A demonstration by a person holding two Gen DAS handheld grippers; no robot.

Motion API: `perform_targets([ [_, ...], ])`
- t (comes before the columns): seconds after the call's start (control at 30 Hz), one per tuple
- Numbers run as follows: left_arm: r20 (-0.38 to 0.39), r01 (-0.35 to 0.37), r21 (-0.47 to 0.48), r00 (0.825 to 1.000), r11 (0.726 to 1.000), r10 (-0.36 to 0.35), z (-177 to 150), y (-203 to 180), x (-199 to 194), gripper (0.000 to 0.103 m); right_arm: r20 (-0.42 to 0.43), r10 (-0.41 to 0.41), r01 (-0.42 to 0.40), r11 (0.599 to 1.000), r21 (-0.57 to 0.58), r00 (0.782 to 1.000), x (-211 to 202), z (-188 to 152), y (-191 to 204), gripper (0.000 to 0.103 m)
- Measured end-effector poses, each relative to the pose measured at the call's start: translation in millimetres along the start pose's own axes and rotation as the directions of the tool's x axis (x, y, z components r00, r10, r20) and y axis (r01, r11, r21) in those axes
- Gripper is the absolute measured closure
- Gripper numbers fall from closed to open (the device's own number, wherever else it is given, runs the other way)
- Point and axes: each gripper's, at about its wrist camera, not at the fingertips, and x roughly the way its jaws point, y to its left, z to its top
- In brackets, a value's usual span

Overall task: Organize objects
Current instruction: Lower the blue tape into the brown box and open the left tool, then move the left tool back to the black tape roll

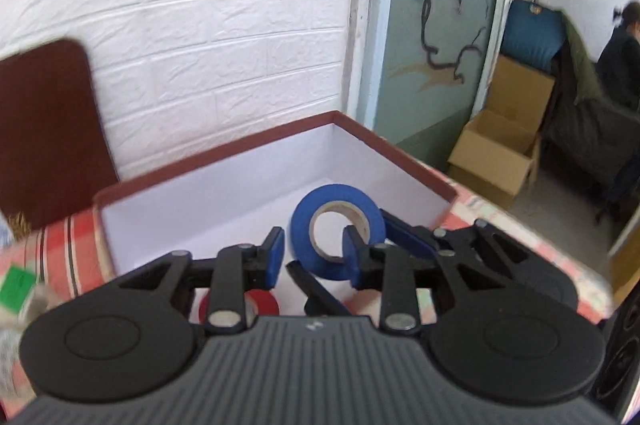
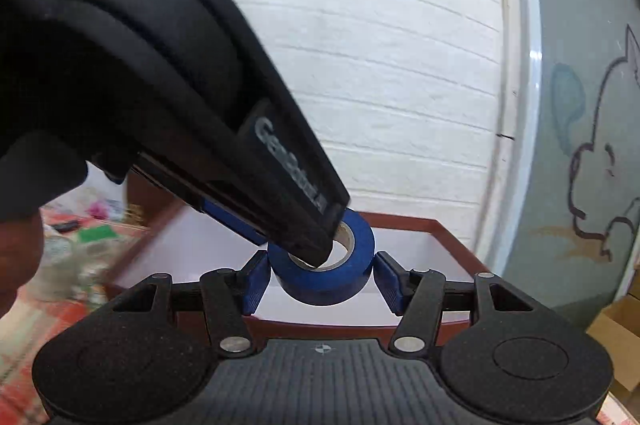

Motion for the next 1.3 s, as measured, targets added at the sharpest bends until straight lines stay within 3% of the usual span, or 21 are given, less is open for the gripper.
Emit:
perform_targets([
  [0.1, -0.003, -0.079, 0.028, 0.997, 0.996, 0.079, -3.5, -5.4, 16.2, 0.053, 0.016, -0.013, 0.012, 0.998, 0.066, 1.000, 0.3, -7.4, -7.2, 0.035],
  [0.3, 0.054, -0.096, -0.010, 0.994, 0.995, 0.096, -39.8, 9.6, -26.4, 0.050, 0.080, 0.067, -0.080, 0.982, 0.172, 0.995, -65.1, -31.0, 8.7, 0.033],
  [0.37, 0.099, -0.087, -0.026, 0.991, 0.996, 0.089, -59.2, 14.4, -52.6, 0.048, 0.025, 0.123, -0.126, 0.970, 0.210, 0.992, -80.8, -44.9, 18.6, 0.028],
  [0.43, 0.127, -0.108, -0.029, 0.986, 0.994, 0.111, -82.2, 18.1, -72.8, 0.042, -0.064, 0.209, -0.190, 0.956, 0.225, 0.976, -84.4, -55.4, 29.2, 0.028],
  [0.5, 0.092, -0.117, -0.060, 0.988, 0.991, 0.123, -106.9, 26.8, -83.2, 0.041, -0.092, 0.240, -0.222, 0.959, 0.176, 0.966, -84.2, -54.9, 39.4, 0.029],
  [0.57, 0.007, -0.135, -0.106, 0.991, 0.985, 0.137, -134.7, 41.8, -81.1, 0.041, -0.161, 0.259, -0.237, 0.961, 0.140, 0.953, -72.3, -53.5, 45.7, 0.026],
  [0.67, -0.115, -0.233, -0.198, 0.970, 0.952, 0.213, -177.3, 70.9, -75.0, 0.039, -0.318, 0.295, -0.282, 0.955, 0.089, 0.901, -52.7, -60.3, 64.4, 0.030],
  [0.73, -0.182, -0.283, -0.280, 0.954, 0.918, 0.238, -198.8, 94.8, -74.3, 0.040, -0.351, 0.302, -0.310, 0.950, 0.033, 0.887, -48.8, -60.4, 75.2, 0.028],
  [0.77, -0.147, -0.282, -0.276, 0.957, 0.919, 0.249, -205.0, 97.3, -82.2, 0.040, -0.354, 0.300, -0.316, 0.949, 0.013, 0.886, -58.6, -61.1, 81.8, 0.028],
  [0.87, -0.128, -0.342, -0.217, 0.939, 0.914, 0.320, -213.9, 96.3, -90.3, 0.038, -0.360, 0.292, -0.316, 0.949, -0.006, 0.886, -57.0, -58.6, 82.1, 0.027],
  [0.93, -0.113, -0.368, -0.226, 0.929, 0.902, 0.351, -214.8, 102.8, -97.1, 0.038, -0.359, 0.283, -0.308, 0.951, -0.012, 0.889, -62.4, -54.9, 83.4, 0.028],
  [1.03, -0.092, -0.466, -0.243, 0.884, 0.851, 0.458, -215.8, 126.7, -112.0, 0.038, -0.336, 0.326, -0.346, 0.938, 0.000, 0.884, -63.5, -55.8, 95.6, 0.028],
  [1.1, -0.098, -0.544, -0.250, 0.837, 0.801, 0.538, -222.4, 151.2, -123.4, 0.038, -0.321, 0.384, -0.408, 0.913, -0.005, 0.866, -64.1, -48.3, 113.7, 0.029],
  [1.23, -0.177, -0.719, -0.282, 0.689, 0.635, 0.702, -247.2, 208.6, -147.8, 0.037, -0.293, 0.477, -0.515, 0.854, -0.067, 0.829, -55.1, -30.4, 166.8, 0.033],
  [1.27, -0.213, -0.743, -0.320, 0.661, 0.588, 0.719, -256.7, 224.3, -155.1, 0.036, -0.287, 0.514, -0.551, 0.832, -0.063, 0.808, -49.4, -24.1, 181.5, 0.033],
  [1.3, -0.234, -0.728, -0.412, 0.666, 0.548, 0.709, -265.5, 239.3, -166.2, 0.030, -0.278, 0.550, -0.585, 0.809, -0.056, 0.788, -43.7, -18.7, 196.8, 0.033],
])
